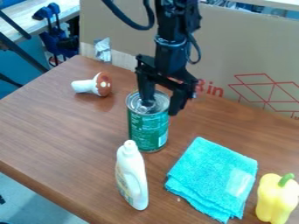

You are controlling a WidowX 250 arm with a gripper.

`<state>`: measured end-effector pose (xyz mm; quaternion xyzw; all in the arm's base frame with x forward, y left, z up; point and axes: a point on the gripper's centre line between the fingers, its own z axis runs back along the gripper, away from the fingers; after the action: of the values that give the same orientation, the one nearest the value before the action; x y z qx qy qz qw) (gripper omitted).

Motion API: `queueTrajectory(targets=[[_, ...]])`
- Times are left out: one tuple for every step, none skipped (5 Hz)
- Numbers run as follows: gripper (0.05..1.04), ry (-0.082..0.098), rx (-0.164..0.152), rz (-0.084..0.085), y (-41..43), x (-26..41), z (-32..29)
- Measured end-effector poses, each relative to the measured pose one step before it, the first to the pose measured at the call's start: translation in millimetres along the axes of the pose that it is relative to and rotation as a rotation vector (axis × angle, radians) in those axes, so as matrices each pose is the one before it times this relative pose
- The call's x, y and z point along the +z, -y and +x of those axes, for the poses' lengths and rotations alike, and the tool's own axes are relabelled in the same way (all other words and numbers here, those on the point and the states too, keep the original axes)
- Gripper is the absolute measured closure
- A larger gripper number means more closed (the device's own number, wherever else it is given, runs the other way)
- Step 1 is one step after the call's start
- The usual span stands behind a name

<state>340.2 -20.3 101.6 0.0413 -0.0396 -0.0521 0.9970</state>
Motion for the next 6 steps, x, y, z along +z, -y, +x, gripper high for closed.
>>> queueTrajectory(targets=[[0.081,-0.0169,0.0288,0.0117,-3.38,-6.06,1.39],[0.082,-0.0366,0.0236,0.0367,-12.1,2.0,0.4],[0.082,-0.0583,0.051,0.0333,-24.75,-1.7,-7.97],[0.082,-0.0701,0.0305,0.0061,-22.15,-5.98,-6.85],[0.082,-0.0584,0.0172,0.0056,-10.32,-6.9,-8.08],[0.082,-0.0639,-0.0022,0.0349,-9.64,-6.4,-11.63]])
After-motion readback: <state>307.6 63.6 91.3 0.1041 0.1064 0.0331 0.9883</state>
